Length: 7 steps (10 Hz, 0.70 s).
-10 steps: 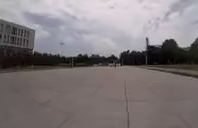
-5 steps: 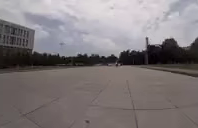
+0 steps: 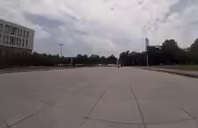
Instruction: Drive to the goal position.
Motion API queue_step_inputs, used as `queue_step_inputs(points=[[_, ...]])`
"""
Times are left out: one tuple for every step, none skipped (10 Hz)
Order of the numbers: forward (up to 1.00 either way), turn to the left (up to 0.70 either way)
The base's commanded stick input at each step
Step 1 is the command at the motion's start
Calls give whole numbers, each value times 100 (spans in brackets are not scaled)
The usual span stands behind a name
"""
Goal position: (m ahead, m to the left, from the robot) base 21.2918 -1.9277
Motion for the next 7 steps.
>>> queue_step_inputs(points=[[70, 0], [70, 0], [70, 0], [70, 0], [70, 0], [70, 0], [70, 0]])
